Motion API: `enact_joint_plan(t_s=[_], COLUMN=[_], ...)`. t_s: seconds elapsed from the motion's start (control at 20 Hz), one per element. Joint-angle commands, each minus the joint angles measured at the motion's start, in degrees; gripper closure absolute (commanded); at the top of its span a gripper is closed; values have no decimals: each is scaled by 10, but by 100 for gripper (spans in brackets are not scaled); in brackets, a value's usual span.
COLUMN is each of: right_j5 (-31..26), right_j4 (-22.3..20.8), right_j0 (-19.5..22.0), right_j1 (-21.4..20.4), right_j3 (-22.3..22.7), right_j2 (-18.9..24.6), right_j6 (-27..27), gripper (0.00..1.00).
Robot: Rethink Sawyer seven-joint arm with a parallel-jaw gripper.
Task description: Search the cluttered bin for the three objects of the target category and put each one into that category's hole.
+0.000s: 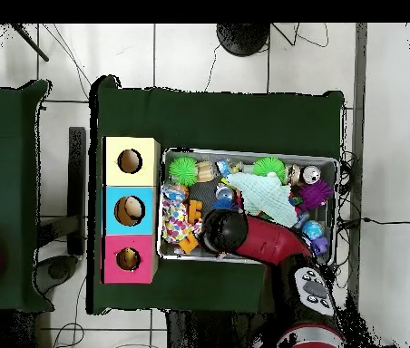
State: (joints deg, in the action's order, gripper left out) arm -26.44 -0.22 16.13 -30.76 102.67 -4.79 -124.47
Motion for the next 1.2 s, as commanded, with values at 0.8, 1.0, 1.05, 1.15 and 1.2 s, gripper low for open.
enact_joint_plan(t_s=[0.8,1.0,1.05,1.15,1.2], right_j5=[94,135,147,172,175], right_j4=[50,33,27,7,5], right_j0=[68,66,65,59,57], right_j1=[89,122,126,130,130], right_j3=[89,67,64,56,57], right_j2=[88,86,85,78,76], right_j6=[-67,-66,-67,-61,-61], gripper=[0,0,0,0,100])
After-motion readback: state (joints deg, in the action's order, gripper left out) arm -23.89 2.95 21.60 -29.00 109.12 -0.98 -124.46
